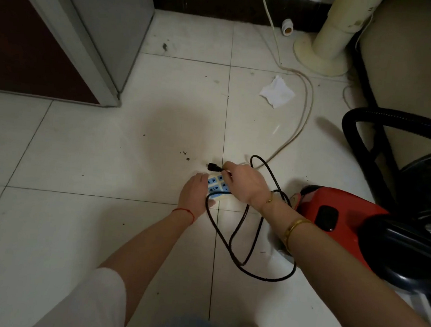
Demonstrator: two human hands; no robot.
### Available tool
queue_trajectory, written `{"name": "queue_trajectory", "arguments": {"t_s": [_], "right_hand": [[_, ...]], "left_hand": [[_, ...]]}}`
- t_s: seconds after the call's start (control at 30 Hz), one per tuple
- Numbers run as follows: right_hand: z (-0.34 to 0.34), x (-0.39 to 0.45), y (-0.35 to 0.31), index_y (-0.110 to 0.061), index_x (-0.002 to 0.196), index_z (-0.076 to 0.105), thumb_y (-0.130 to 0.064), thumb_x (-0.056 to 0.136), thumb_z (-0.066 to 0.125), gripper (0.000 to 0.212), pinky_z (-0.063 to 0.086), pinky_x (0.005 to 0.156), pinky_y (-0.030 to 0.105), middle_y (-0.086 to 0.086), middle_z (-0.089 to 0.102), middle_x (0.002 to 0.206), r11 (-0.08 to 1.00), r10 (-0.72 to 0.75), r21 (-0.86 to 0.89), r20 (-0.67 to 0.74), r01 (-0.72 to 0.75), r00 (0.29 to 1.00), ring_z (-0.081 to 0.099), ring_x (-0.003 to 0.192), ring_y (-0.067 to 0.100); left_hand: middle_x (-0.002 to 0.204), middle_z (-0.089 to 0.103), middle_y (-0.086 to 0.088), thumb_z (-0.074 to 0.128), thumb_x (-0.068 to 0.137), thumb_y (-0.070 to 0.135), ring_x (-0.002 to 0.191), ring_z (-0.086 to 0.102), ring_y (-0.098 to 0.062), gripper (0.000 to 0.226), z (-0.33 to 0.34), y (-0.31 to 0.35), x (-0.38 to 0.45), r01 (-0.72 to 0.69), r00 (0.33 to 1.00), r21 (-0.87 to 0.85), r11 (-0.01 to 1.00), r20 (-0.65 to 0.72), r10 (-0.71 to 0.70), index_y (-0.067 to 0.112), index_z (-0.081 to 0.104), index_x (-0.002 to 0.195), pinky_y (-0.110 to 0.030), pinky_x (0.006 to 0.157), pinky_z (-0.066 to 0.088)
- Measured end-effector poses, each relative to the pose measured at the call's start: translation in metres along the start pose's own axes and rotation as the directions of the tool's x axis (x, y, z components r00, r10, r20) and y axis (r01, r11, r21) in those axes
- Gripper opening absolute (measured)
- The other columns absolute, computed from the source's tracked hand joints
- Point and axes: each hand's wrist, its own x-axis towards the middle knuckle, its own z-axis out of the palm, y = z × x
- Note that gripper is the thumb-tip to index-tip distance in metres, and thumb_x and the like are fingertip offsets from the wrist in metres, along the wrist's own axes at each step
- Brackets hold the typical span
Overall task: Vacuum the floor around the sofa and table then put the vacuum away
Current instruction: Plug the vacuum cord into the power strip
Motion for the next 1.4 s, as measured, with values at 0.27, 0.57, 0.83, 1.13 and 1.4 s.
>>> {"name": "queue_trajectory", "arguments": {"t_s": [0.27, 0.57, 0.83, 1.13, 1.4], "right_hand": [[0.009, 0.019, -0.003, -0.018, 0.110, 0.063, -0.033, 0.100, 0.036, 0.033, 0.038, 0.066, 0.031, 0.007, 0.066, 0.102, 0.921, -0.159, -0.345, 0.092, 0.182, 0.983, 0.063, 0.092, 0.025], [0.021, 0.037, -0.036, -0.011, 0.114, 0.059, -0.019, 0.099, 0.042, 0.024, 0.036, 0.071, 0.029, 0.009, 0.061, 0.116, 0.820, -0.163, -0.511, 0.224, 0.258, 0.961, 0.061, 0.103, 0.025], [0.008, 0.049, -0.065, -0.010, 0.111, 0.059, -0.011, 0.093, 0.047, 0.022, 0.043, 0.078, 0.031, 0.007, 0.061, 0.115, 0.760, -0.177, -0.558, 0.317, 0.334, 0.932, 0.061, 0.104, 0.025], [0.004, 0.054, -0.069, -0.011, 0.110, 0.060, -0.011, 0.093, 0.047, 0.022, 0.036, 0.071, 0.029, 0.005, 0.062, 0.113, 0.732, -0.173, -0.584, 0.340, 0.351, 0.925, 0.061, 0.102, 0.023], [0.005, 0.050, -0.065, -0.010, 0.113, 0.058, -0.013, 0.091, 0.049, 0.024, 0.036, 0.071, 0.030, 0.008, 0.060, 0.113, 0.761, -0.159, -0.572, 0.293, 0.306, 0.943, 0.061, 0.101, 0.026]], "left_hand": [[0.136, 0.042, -0.007, 0.078, 0.075, 0.029, 0.123, 0.042, -0.022, 0.082, -0.025, -0.036, 0.013, 0.046, 0.997, -0.015, 0.999, 0.056, -0.045, 0.010, 0.034, 0.142, -0.032, 0.098, 0.039], [0.138, 0.043, -0.006, 0.082, 0.071, 0.026, 0.125, 0.043, -0.021, 0.085, -0.026, -0.045, 0.014, 0.070, 0.997, -0.102, 0.992, 0.051, -0.065, 0.011, 0.038, 0.141, -0.033, 0.102, 0.038], [0.124, 0.052, -0.006, 0.085, 0.065, 0.024, 0.114, 0.049, -0.022, 0.077, -0.027, -0.046, 0.015, 0.062, 0.998, -0.145, 0.987, 0.016, -0.061, 0.011, 0.049, 0.131, -0.032, 0.091, 0.042], [0.113, 0.055, -0.006, 0.086, 0.062, 0.024, 0.106, 0.052, -0.021, 0.066, -0.030, -0.046, 0.016, 0.071, 0.997, -0.170, 0.983, 0.022, -0.068, 0.010, 0.056, 0.118, -0.030, 0.083, 0.043], [0.116, 0.055, -0.005, 0.087, 0.060, 0.023, 0.107, 0.053, -0.021, 0.073, -0.030, -0.046, 0.016, 0.069, 0.998, -0.178, 0.982, 0.026, -0.065, 0.012, 0.055, 0.125, -0.033, 0.086, 0.046]]}}
